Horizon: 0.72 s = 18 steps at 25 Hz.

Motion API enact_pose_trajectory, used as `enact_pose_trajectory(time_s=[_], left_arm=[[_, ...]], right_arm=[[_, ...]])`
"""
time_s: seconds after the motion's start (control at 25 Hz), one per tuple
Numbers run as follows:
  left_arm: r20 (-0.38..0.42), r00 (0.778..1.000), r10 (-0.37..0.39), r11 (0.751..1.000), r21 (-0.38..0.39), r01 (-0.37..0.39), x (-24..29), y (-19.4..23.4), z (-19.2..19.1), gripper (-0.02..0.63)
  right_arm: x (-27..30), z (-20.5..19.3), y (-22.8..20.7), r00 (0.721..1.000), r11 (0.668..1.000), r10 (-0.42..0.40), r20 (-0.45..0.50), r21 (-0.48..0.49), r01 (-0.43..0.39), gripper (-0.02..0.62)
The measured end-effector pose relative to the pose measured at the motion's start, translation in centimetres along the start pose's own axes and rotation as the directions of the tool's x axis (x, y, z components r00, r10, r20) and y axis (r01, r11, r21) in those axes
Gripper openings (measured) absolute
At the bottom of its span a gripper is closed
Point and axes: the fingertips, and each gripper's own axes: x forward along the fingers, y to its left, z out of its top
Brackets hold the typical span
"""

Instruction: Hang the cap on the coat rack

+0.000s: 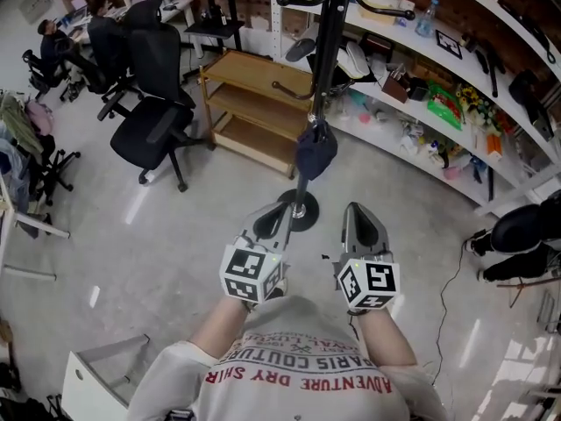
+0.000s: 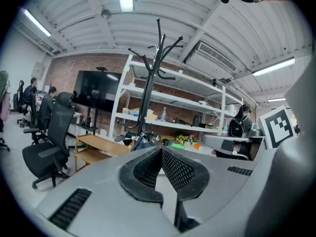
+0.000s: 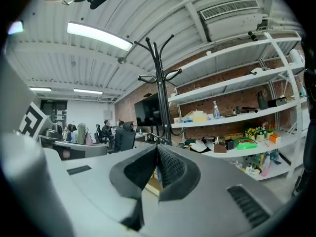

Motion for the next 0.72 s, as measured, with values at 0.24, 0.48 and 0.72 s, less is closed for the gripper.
enact_pose_trajectory(time_s=[0.24, 0.48, 0.72], left_arm=[[0.011, 1.0, 0.012, 1.0, 0.005, -0.012, -2.1, -1.3, -0.2, 0.006], [0.023, 1.0, 0.013, 1.0, 0.009, -0.014, -2.9, -2.2, 0.2, 0.006], [0.034, 0.999, 0.006, 1.0, 0.011, -0.006, -2.8, -2.7, 0.5, 0.006]], right_arm=[[-2.0, -0.7, 1.5, 0.998, 0.998, 0.058, -0.022, -0.009, -0.059, 0.017], [-3.2, -0.2, 1.9, 0.998, 0.997, 0.069, -0.014, -0.021, -0.069, 0.016], [-3.5, 0.1, 2.0, 0.997, 0.997, 0.074, 0.008, -0.025, -0.074, 0.015]])
